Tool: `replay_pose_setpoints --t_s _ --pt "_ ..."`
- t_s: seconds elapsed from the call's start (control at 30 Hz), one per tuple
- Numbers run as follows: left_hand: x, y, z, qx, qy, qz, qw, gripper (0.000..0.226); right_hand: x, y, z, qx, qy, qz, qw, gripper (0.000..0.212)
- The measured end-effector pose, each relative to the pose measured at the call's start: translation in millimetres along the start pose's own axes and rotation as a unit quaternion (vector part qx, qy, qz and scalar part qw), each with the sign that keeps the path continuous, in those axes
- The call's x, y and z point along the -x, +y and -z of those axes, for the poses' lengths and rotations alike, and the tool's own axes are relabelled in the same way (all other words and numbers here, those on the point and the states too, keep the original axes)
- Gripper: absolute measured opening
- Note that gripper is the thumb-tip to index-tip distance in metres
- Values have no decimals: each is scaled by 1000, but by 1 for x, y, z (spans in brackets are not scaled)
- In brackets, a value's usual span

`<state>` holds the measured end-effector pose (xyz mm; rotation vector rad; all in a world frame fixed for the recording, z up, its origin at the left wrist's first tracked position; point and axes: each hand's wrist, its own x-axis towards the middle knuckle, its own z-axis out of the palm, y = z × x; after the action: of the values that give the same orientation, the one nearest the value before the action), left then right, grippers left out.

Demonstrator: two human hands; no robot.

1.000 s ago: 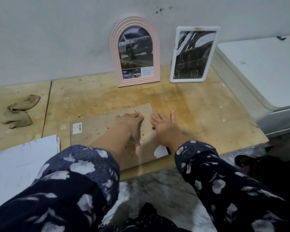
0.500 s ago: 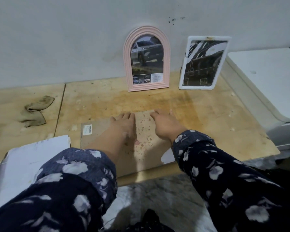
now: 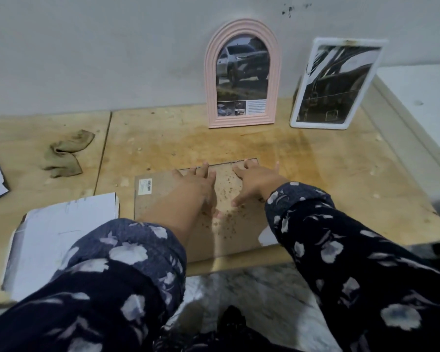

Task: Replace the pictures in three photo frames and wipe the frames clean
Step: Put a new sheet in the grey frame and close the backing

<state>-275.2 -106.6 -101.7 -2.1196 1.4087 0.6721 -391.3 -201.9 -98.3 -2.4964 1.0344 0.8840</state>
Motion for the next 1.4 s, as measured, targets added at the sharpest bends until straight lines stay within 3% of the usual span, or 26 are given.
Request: replay_pose_setpoints --t_s 0.2,0.4,0.53,0.7,0.87,1.03,1.4 --pt "-2 2 -7 16 -5 0 1000 119 -3 -1 -6 -6 34 -1 999 110" --pt "6 -15 -27 77 51 -41 995 121 -2 -6 -9 -37 33 -16 999 109" --pt "14 -42 -41 108 76 12 991 110 3 -22 -8 -57 25 -31 998 94" --pt "25 -94 -51 118 86 86 986 85 -1 -59 -14 -54 97 47 993 78" --pt "31 -115 -53 125 52 69 988 102 -12 -101 -19 -27 106 49 993 62" --pt "30 -114 -55 98 51 70 991 105 -12 -124 -15 -44 64 3 997 78" --pt "33 -114 -50 25 14 68 997 106 -17 -122 -22 30 76 -2 997 64"
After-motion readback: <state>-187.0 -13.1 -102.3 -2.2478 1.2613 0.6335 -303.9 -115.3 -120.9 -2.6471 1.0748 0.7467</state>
